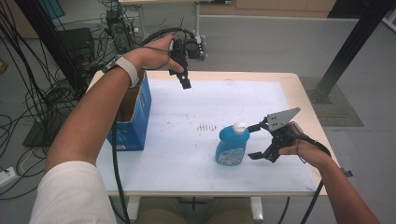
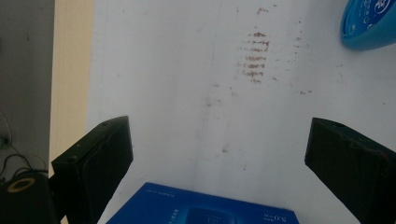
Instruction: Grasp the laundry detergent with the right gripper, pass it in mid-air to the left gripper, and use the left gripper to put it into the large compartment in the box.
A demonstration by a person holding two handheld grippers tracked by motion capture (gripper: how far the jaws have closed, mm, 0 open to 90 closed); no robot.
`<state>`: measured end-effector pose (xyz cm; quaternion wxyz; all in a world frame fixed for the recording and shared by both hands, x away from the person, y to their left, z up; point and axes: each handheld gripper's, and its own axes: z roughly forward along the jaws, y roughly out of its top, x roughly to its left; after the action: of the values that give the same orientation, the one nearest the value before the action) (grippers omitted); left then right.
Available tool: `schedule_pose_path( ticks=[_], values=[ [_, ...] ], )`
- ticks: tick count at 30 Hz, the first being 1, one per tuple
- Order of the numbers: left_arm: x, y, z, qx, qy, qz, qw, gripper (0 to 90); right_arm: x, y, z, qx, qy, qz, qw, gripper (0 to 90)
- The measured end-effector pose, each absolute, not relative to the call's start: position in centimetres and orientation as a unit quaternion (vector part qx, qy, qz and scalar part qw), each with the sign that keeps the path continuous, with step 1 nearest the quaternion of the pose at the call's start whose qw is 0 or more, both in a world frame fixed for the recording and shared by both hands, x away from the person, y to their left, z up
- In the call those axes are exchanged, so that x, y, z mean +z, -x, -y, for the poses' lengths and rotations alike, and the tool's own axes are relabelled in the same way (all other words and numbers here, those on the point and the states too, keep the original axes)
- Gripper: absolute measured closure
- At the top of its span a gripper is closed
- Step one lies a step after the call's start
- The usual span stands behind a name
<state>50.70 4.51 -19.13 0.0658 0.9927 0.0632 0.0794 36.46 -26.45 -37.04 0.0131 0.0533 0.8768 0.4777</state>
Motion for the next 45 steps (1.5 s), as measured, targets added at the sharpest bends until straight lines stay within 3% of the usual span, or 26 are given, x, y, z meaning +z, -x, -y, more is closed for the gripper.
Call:
schedule_pose_path(
  ticks=[45],
  values=[
    [-19.4,-50.8,-4.3,0.078,-0.993,-0.064,0.063,8.1,-38.4,-36.4,26.5,0.481,-0.064,-0.874,0.005,3.2]
  ],
)
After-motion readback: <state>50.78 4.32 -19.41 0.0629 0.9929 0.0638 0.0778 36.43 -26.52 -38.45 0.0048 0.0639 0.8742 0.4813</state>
